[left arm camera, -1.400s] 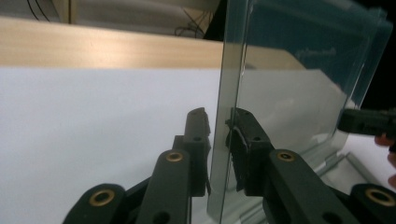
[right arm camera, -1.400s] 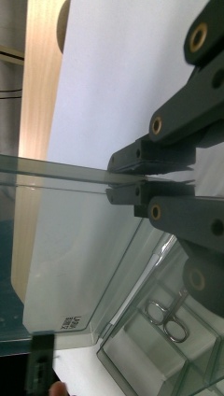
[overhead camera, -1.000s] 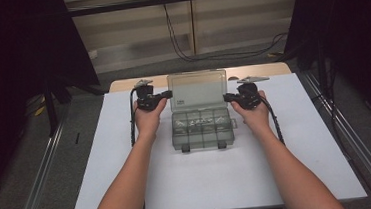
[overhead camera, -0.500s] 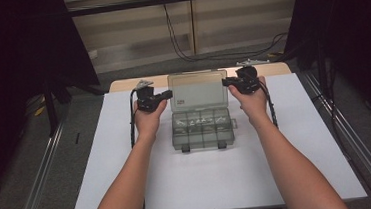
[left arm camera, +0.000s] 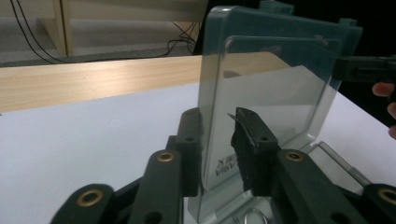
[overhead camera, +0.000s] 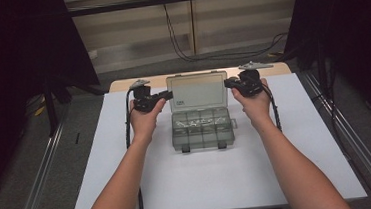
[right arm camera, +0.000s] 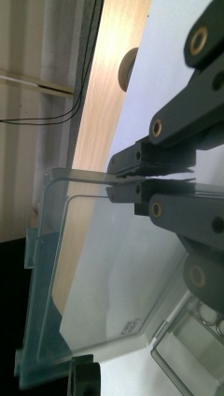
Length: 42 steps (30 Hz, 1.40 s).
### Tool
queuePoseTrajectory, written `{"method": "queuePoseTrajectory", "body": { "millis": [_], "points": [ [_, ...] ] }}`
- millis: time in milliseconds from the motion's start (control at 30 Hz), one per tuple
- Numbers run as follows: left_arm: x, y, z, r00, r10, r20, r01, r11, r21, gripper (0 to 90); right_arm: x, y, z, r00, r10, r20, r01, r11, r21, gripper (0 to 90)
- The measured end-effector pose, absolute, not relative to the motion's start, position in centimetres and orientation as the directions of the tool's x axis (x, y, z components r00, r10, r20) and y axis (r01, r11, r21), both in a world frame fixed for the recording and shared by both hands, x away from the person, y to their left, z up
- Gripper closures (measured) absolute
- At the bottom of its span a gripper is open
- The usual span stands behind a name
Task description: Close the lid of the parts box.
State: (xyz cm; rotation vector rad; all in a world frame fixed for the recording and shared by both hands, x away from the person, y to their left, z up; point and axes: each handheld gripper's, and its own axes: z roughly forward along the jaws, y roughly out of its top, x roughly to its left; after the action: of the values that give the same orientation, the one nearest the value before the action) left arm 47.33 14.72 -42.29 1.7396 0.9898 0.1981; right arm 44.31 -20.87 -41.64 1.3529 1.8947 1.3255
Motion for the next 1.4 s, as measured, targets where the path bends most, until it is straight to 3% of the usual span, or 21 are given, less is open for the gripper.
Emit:
{"method": "queuePoseTrajectory", "body": {
  "millis": [100,233,567,800,1033,1233,1400],
  "points": [
    [47.1,15.4,-41.6,0.632,0.707,-0.318,0.512,-0.073,0.856,76.0,43.9,-20.9,-41.8,-0.426,0.893,0.146,0.432,0.059,0.900,86.1],
    [47.5,16.5,-41.3,0.597,0.712,-0.370,0.536,-0.010,0.844,90.0,43.4,-20.9,-41.9,-0.427,0.893,0.141,0.416,0.055,0.908,86.0],
    [48.9,15.4,-41.5,0.549,0.718,-0.428,0.592,0.027,0.806,90.0,41.6,-20.9,-42.0,-0.447,0.889,0.103,0.363,0.075,0.929,85.7],
    [49.4,14.7,-41.3,0.560,0.663,-0.497,0.613,0.071,0.787,90.0,40.7,-21.2,-42.0,-0.468,0.878,0.099,0.349,0.081,0.933,84.9],
    [48.6,14.2,-40.5,0.609,0.640,-0.468,0.589,0.030,0.807,90.0,40.4,-21.3,-42.1,-0.478,0.870,0.122,0.352,0.062,0.934,83.6],
    [47.9,14.6,-40.3,0.624,0.636,-0.454,0.578,0.016,0.816,90.0,39.9,-21.5,-41.4,-0.507,0.848,0.157,0.368,0.048,0.929,74.6],
    [47.4,14.8,-40.0,0.636,0.639,-0.433,0.565,-0.002,0.825,90.0,38.9,-22.0,-40.5,-0.538,0.828,0.162,0.360,0.052,0.932,72.4]
  ]
}}
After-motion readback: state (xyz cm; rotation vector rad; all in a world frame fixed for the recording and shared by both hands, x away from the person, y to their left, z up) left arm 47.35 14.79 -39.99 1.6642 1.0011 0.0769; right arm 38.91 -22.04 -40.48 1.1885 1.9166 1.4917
